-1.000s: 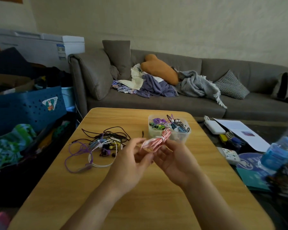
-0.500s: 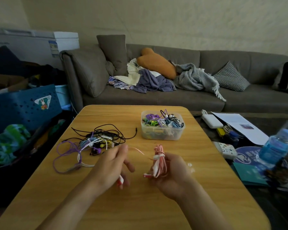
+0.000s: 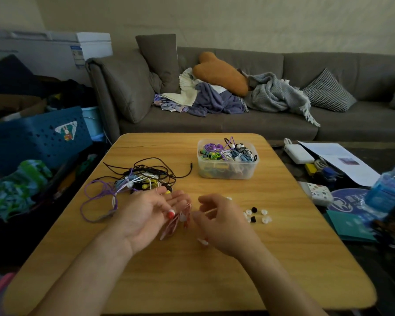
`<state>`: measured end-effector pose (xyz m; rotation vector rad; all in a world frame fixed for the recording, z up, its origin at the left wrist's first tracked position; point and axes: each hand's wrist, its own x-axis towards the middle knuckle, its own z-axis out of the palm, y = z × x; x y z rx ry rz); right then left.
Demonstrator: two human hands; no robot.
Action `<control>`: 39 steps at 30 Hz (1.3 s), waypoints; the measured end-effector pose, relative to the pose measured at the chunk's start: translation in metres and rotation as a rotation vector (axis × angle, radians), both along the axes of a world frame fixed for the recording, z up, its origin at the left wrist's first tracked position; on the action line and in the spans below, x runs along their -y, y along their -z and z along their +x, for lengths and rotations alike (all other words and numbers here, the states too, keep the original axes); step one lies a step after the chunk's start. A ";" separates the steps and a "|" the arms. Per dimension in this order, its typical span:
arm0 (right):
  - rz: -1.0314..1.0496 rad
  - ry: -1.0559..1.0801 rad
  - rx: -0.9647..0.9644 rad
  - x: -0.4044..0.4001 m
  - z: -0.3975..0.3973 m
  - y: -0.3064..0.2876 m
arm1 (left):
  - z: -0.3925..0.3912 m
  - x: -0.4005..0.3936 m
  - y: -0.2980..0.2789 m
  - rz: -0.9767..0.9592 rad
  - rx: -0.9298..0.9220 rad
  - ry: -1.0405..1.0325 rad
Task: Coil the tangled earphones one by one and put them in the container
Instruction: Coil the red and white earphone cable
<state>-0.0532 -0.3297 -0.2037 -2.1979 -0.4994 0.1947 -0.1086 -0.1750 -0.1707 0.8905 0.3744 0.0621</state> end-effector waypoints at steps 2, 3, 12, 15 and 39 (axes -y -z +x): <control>0.154 0.026 0.140 0.000 -0.002 -0.002 | 0.002 0.003 0.002 -0.049 0.016 -0.047; 0.244 -0.013 0.139 -0.001 -0.003 -0.004 | 0.003 0.004 0.003 -0.057 0.019 -0.069; 0.345 -0.164 0.065 -0.001 -0.004 0.000 | 0.001 0.024 0.012 0.276 0.014 -0.086; 0.351 -0.092 0.056 0.006 0.006 -0.003 | -0.006 0.015 0.012 0.909 -0.039 -0.157; 0.359 -0.177 0.124 0.025 0.028 -0.008 | -0.005 0.012 0.022 0.942 0.127 -0.066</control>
